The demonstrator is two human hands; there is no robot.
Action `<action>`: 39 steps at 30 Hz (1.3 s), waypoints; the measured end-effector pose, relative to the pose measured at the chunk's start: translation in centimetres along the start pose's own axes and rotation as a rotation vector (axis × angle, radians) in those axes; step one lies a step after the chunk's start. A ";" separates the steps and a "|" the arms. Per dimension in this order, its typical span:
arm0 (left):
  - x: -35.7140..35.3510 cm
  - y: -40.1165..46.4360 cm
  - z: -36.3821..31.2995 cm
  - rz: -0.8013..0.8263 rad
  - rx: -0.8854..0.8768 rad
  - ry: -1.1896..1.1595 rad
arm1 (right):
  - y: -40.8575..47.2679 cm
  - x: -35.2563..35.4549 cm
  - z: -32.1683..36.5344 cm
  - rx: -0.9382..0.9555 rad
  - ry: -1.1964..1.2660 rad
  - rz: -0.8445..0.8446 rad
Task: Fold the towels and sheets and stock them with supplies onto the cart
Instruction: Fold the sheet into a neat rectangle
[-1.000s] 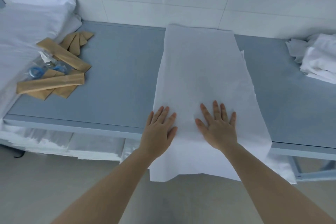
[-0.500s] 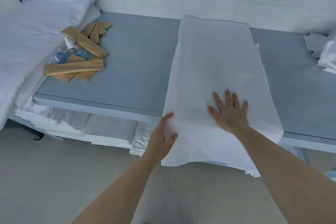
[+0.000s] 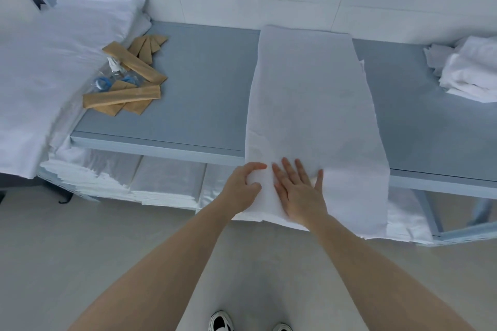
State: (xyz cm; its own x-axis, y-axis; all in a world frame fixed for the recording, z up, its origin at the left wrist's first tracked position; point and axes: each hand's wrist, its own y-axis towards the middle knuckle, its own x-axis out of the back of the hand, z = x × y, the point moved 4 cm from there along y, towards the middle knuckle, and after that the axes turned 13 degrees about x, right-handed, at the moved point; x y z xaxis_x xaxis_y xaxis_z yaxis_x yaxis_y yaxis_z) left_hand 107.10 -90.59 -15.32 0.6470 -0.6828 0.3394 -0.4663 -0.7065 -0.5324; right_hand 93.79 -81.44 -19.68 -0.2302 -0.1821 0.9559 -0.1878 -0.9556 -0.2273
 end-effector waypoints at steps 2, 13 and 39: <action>0.1 -0.6 -1.3 0.000 -0.004 0.015 | -1.7 0.8 -0.1 -0.061 0.170 0.021; 2.1 -3.3 -7.7 -0.074 -0.176 0.449 | -6.1 7.6 3.4 -0.019 0.383 -0.566; 7.6 -7.7 -15.5 -0.394 -0.729 0.958 | -14.2 12.2 -3.4 -0.443 0.138 -0.678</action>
State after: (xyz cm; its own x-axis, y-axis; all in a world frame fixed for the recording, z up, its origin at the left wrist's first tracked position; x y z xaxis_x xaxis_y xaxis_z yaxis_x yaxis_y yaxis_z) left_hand 106.24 -93.23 3.42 0.2646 -0.0494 0.9631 -0.7625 -0.6222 0.1776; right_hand 90.44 -69.30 -5.46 -0.0411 0.4591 0.8874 -0.6813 -0.6625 0.3112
